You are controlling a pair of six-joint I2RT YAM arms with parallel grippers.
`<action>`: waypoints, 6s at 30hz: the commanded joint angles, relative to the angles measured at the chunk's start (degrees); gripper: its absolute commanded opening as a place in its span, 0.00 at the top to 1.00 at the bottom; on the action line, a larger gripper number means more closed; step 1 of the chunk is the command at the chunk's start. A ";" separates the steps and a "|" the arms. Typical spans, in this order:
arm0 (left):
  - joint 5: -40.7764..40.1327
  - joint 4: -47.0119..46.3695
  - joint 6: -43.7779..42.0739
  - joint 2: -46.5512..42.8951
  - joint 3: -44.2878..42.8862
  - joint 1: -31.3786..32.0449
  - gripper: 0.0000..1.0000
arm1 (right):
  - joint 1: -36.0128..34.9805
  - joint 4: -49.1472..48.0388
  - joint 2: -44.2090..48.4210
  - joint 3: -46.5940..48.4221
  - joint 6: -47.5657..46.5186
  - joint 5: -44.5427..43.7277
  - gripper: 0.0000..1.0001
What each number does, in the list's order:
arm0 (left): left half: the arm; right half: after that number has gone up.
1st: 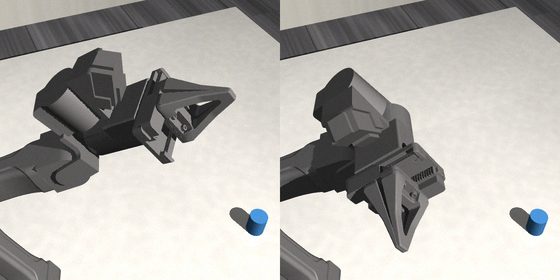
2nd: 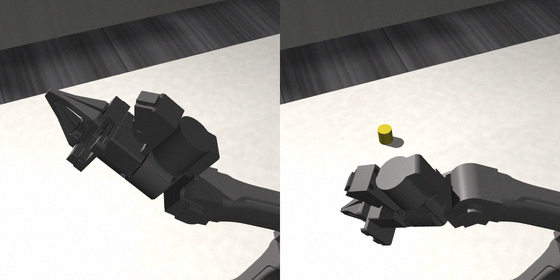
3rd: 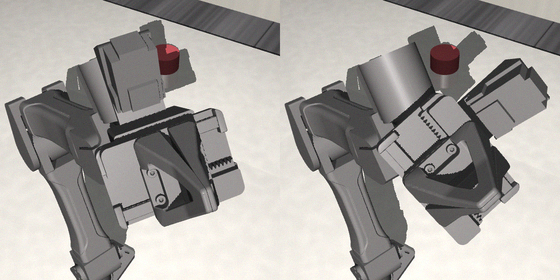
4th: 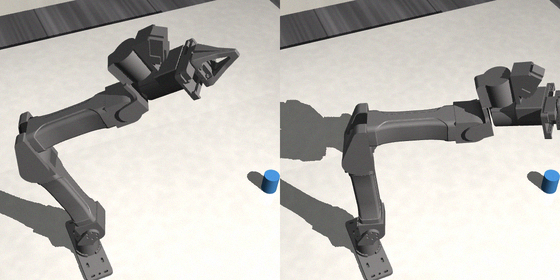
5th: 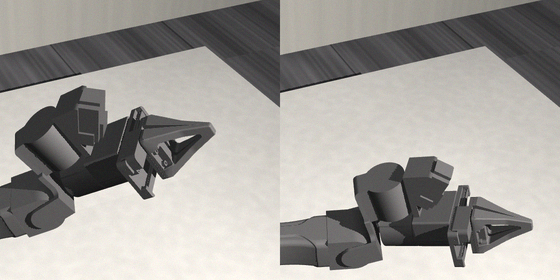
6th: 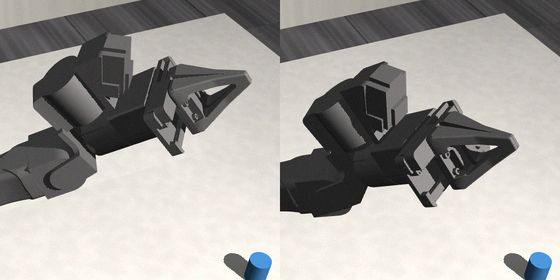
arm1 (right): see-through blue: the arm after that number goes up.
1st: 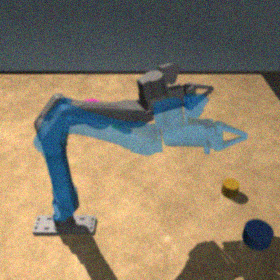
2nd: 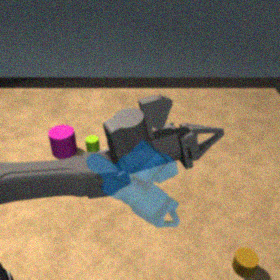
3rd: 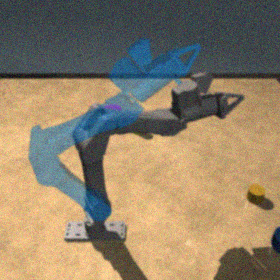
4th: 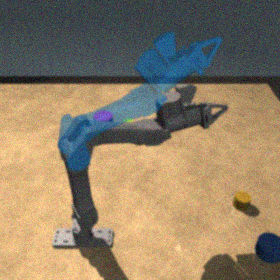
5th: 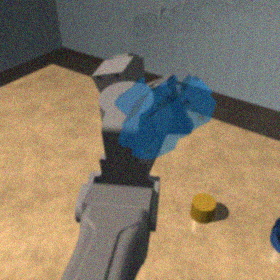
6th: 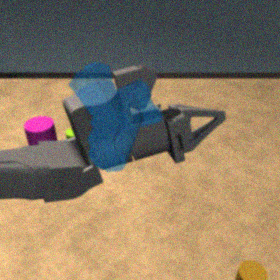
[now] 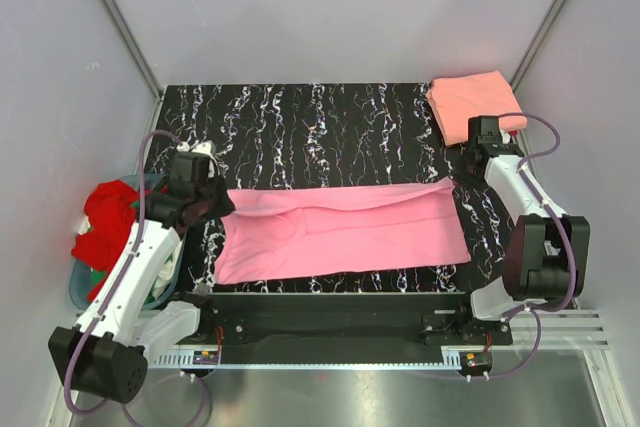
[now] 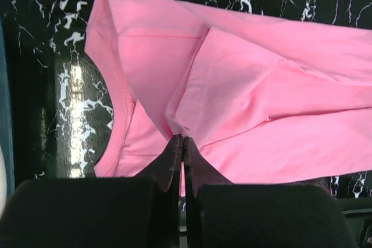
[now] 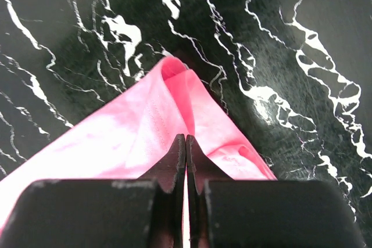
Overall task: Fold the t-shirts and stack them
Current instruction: Fold the tshirt
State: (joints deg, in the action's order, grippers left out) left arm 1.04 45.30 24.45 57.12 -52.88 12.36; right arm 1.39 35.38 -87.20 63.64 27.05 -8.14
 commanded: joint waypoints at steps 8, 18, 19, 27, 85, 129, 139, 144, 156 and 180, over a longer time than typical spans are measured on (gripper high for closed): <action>-4.20 4.44 4.64 -8.69 3.14 3.19 1.00 | -0.25 -1.01 4.76 -4.83 1.51 -3.99 1.00; -5.87 11.82 9.03 -11.68 2.26 5.66 1.00 | 1.07 -0.92 3.09 -5.36 1.96 -5.04 1.00; -5.87 12.44 9.47 -11.68 2.26 5.74 1.00 | 1.16 -0.84 2.83 -5.45 2.13 -5.30 1.00; -4.65 17.97 13.61 -14.84 6.03 7.33 0.70 | 3.53 -1.98 0.02 -8.70 4.41 -5.74 0.93; -2.18 -19.55 12.47 38.41 1.82 -8.05 0.52 | -54.82 5.94 -53.16 62.84 -8.94 18.78 0.35; -12.11 -4.79 7.90 39.76 -15.94 -6.04 0.42 | -57.73 -2.42 -10.45 18.01 -12.63 8.85 0.03; -7.56 -8.91 14.66 25.49 -1.18 2.75 0.32 | -38.58 0.57 -17.29 17.75 -8.59 4.55 0.17; -5.61 -12.50 16.42 31.02 -0.46 5.74 0.36 | -36.28 4.26 -25.65 20.21 -6.66 2.86 0.23; -4.73 -8.93 12.56 55.62 -22.93 4.78 0.37 | -41.02 -1.46 -19.60 -0.61 8.88 10.43 0.23; 1.87 4.19 0.16 55.49 -65.63 2.23 0.01 | -42.08 16.74 -25.63 40.84 1.00 0.84 0.14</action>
State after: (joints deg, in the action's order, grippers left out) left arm 6.02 45.60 24.95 118.54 -125.23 17.58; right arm -42.00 53.78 -107.57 98.43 34.15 -8.82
